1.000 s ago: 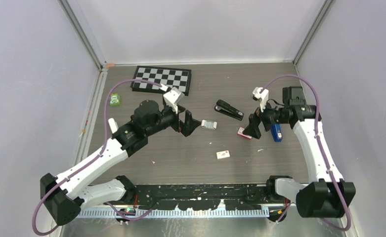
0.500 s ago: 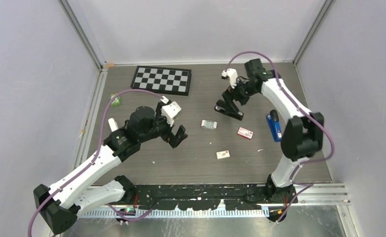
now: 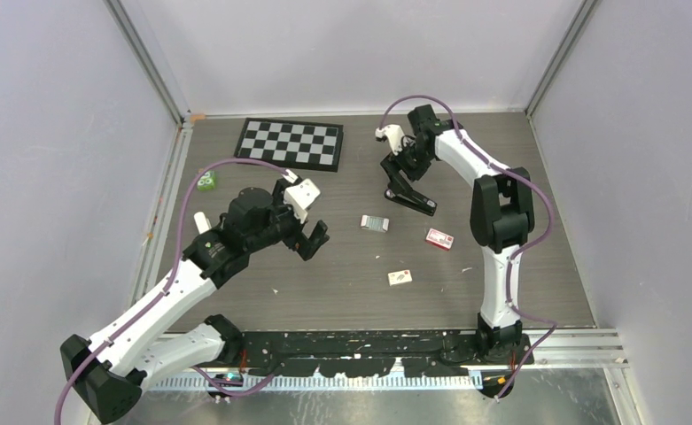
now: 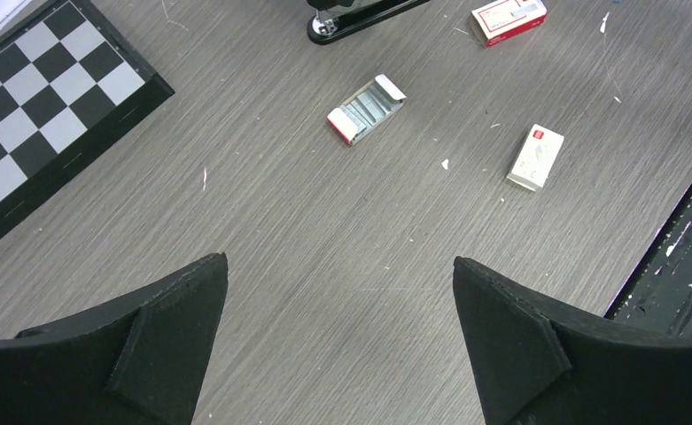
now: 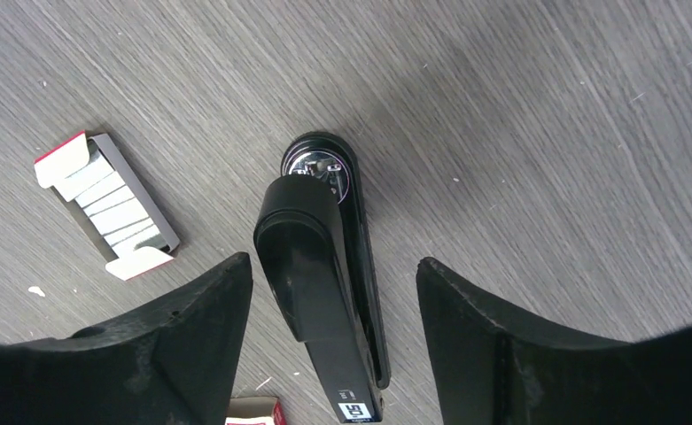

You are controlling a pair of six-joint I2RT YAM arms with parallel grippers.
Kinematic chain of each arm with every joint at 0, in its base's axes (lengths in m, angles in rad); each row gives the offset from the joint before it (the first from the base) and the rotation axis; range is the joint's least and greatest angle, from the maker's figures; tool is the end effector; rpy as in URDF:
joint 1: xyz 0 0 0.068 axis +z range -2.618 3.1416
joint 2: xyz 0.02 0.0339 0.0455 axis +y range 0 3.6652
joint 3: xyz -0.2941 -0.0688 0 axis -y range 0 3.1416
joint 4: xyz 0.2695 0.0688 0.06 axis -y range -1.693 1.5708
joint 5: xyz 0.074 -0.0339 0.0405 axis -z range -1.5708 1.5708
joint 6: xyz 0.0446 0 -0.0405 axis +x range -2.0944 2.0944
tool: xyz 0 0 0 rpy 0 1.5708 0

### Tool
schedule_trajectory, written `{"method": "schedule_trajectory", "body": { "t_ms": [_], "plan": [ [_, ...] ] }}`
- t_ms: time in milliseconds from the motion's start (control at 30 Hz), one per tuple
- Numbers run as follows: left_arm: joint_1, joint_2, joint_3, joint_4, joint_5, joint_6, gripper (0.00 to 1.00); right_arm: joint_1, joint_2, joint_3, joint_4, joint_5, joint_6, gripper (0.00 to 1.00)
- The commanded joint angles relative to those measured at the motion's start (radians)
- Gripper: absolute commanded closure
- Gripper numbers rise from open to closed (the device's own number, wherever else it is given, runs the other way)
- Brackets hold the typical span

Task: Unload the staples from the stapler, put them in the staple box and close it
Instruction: Pick up the stapler from the center of the board.

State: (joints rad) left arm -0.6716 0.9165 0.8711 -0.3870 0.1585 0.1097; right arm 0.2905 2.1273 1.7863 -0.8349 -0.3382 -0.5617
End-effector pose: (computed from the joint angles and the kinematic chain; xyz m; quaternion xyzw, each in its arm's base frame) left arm 0.1679 -0.1425 0.3451 0.3592 0.7602 -0.2130 0.4977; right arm 0.4691 0.1557 0.2225 -0.4296 0.8665 0.1374 0.2139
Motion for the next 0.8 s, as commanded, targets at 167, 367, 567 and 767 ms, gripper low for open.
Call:
{"method": "schedule_trajectory", "body": {
  "t_ms": [167, 367, 567, 767],
  "plan": [
    [0.01, -0.01, -0.006, 0.006, 0.003, 0.019, 0.0, 0.03, 0.006, 0.026, -0.008, -0.03, -0.018, 0.42],
    [0.01, -0.014, -0.01, 0.007, 0.011, 0.019, 0.0, 0.031, 0.011, 0.025, -0.018, -0.036, -0.03, 0.54],
    [0.012, -0.01, -0.018, 0.02, 0.043, 0.018, 0.0, 0.032, 0.018, 0.07, -0.075, -0.046, -0.037, 0.99],
    [0.031, -0.019, -0.053, 0.182, 0.143, -0.154, 0.0, 0.002, -0.153, 0.071, -0.092, -0.091, -0.027, 0.99]
  ]
}}
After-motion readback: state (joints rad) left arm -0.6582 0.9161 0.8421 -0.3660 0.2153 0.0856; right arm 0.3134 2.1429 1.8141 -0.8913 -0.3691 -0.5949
